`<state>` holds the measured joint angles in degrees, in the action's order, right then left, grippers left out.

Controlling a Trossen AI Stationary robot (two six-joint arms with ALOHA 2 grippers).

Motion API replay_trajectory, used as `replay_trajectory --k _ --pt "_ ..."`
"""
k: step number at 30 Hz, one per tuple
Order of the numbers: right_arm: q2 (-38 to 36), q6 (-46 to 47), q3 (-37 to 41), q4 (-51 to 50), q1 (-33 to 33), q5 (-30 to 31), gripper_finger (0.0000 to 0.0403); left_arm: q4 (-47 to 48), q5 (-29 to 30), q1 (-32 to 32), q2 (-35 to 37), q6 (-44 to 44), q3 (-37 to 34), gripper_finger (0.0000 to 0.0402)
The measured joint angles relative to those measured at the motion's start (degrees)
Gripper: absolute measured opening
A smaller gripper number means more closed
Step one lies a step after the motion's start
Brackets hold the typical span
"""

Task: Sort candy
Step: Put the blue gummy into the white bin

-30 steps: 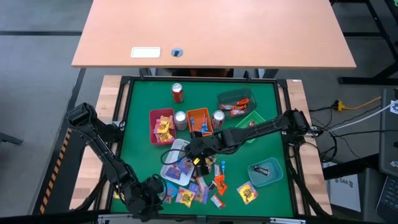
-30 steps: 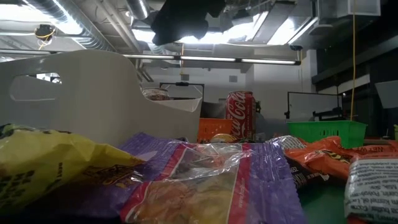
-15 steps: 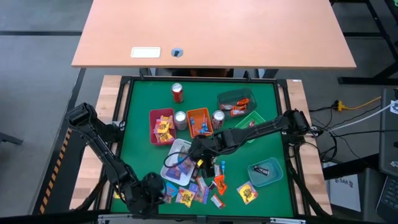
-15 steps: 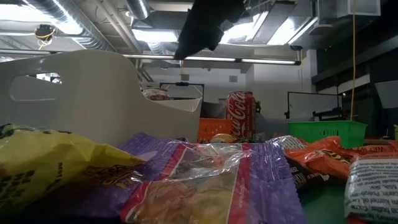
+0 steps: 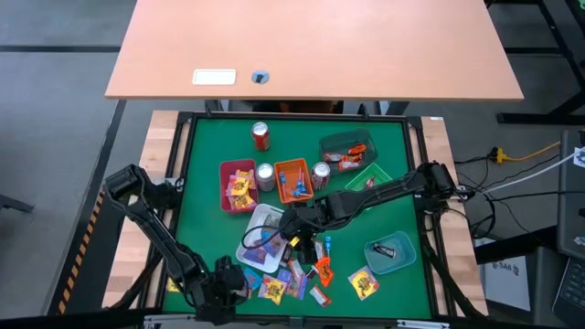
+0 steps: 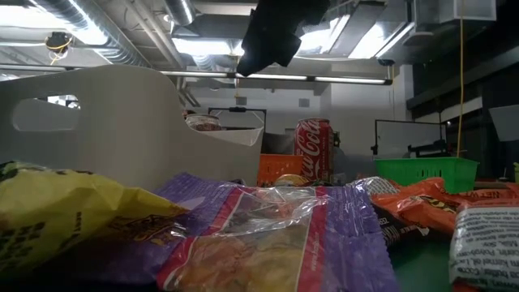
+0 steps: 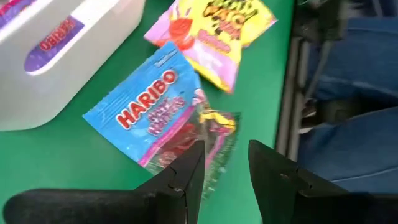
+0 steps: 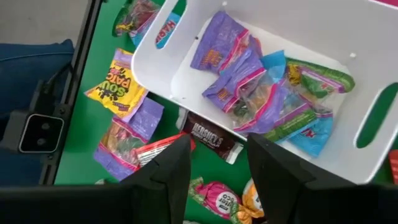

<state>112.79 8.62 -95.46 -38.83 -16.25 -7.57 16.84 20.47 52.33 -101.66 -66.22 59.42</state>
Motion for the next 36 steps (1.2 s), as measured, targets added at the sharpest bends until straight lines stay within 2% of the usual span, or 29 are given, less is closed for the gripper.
replay_trajectory --k 8,16,19,27,36 --pt "0.0 -0.3 0.0 0.1 -2.0 0.4 0.0156 -0.2 0.0 0.0 -4.0 0.9 0.0 0.0112" --pt "0.0 -1.4 0.0 -0.3 -7.0 0.4 0.0156 -0.6 0.7 0.0 -6.2 0.9 0.2 0.0110" --pt "0.0 -1.4 0.0 -1.1 -9.1 0.4 0.0156 -0.5 0.7 0.0 -6.3 0.9 0.2 0.0091" --pt "0.0 1.6 0.0 -4.6 -13.5 0.4 0.0156 -0.3 0.7 0.0 -6.4 0.3 0.1 0.0011" --pt "0.0 6.6 0.0 -10.1 -17.4 0.5 0.0156 0.1 -1.3 -0.1 -6.3 0.4 0.9 0.0001"
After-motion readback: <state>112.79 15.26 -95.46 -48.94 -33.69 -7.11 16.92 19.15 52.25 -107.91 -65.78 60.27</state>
